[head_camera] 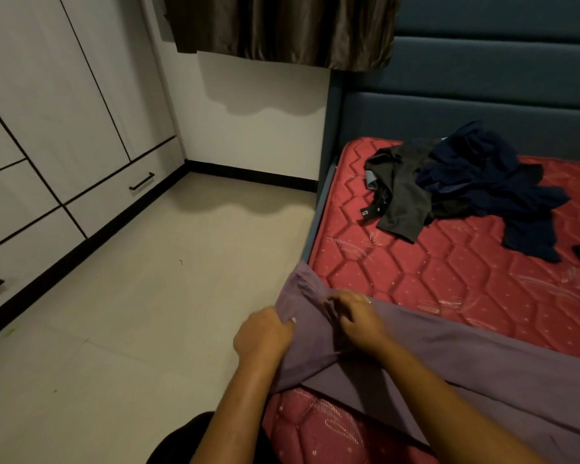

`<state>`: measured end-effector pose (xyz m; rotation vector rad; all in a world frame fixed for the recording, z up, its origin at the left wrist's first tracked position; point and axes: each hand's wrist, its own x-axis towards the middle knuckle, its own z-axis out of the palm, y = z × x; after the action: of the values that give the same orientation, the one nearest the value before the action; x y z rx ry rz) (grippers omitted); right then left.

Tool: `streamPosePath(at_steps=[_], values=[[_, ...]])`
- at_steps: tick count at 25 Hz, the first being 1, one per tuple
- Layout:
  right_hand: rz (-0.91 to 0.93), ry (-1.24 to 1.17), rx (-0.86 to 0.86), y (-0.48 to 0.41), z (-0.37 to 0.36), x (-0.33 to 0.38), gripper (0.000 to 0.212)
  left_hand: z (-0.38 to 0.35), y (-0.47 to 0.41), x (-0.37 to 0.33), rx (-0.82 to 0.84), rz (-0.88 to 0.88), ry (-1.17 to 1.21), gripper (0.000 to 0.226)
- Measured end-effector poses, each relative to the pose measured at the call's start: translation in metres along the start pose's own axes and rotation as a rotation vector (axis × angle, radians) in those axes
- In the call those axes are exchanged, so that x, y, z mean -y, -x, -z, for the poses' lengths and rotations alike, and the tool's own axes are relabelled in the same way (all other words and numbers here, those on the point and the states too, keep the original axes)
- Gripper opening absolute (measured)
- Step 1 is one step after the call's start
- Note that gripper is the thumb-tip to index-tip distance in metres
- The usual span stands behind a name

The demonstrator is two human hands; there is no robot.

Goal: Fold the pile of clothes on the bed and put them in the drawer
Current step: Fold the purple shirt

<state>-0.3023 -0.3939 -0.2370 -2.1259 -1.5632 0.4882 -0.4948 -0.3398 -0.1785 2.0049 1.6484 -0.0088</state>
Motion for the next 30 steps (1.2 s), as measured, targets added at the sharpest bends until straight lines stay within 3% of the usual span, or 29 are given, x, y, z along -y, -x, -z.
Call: streamPosePath(at_steps=[3, 5, 9, 10, 12, 14, 16, 19, 22, 24, 26, 28, 30], values=[[-0.211, 0.302, 0.033, 0.006, 0.005, -0.034, 0.055, -0.007, -0.060, -0.024, -0.037, -0.060, 0.121, 0.053], [-0.289, 0.340, 0.035, 0.004, 0.010, -0.051, 0.059, -0.015, -0.099, -0.036, 0.024, -0.027, 0.213, 0.067], [-0.269, 0.365, 0.042, -0.020, 0.023, -0.072, 0.038, -0.040, -0.153, -0.052, 0.143, 0.159, 0.269, 0.099], [-0.231, 0.383, 0.031, -0.024, 0.024, -0.075, 0.034, -0.049, -0.164, -0.051, 0.182, 0.192, 0.424, 0.097], [-0.167, 0.382, -0.052, -0.028, 0.022, -0.082, 0.029, -0.058, -0.177, -0.049, 0.193, 0.119, 0.871, 0.060], [-0.185, 0.354, -0.138, -0.030, 0.018, -0.088, 0.025, -0.063, -0.183, -0.039, -0.009, 0.020, 1.172, 0.025], [-0.229, 0.421, -0.173, -0.038, 0.014, -0.094, 0.022, -0.065, -0.178, -0.032, -0.128, -0.028, 1.300, 0.015], [-0.265, 0.498, -0.223, -0.044, 0.007, -0.098, 0.019, -0.071, -0.180, -0.020, -0.131, 0.005, 1.144, 0.021], [-0.246, 0.558, -0.371, -0.041, 0.011, -0.099, 0.011, -0.066, -0.169, -0.026, -0.160, 0.019, 0.426, 0.052], [-0.129, 0.558, -0.470, -0.029, 0.021, -0.095, 0.021, -0.061, -0.142, -0.044, -0.389, -0.052, 0.147, 0.062], [0.038, 0.504, -0.491, -0.007, 0.020, -0.088, 0.028, -0.076, -0.113, -0.070, -0.566, -0.296, 0.067, 0.065], [0.178, 0.448, -0.429, 0.022, 0.003, -0.082, 0.032, -0.110, -0.083, -0.096, -0.485, -0.562, -0.021, 0.056], [0.181, 0.425, -0.316, 0.046, -0.011, -0.091, 0.041, -0.138, -0.059, -0.110, -0.243, -0.639, 0.038, 0.049]])
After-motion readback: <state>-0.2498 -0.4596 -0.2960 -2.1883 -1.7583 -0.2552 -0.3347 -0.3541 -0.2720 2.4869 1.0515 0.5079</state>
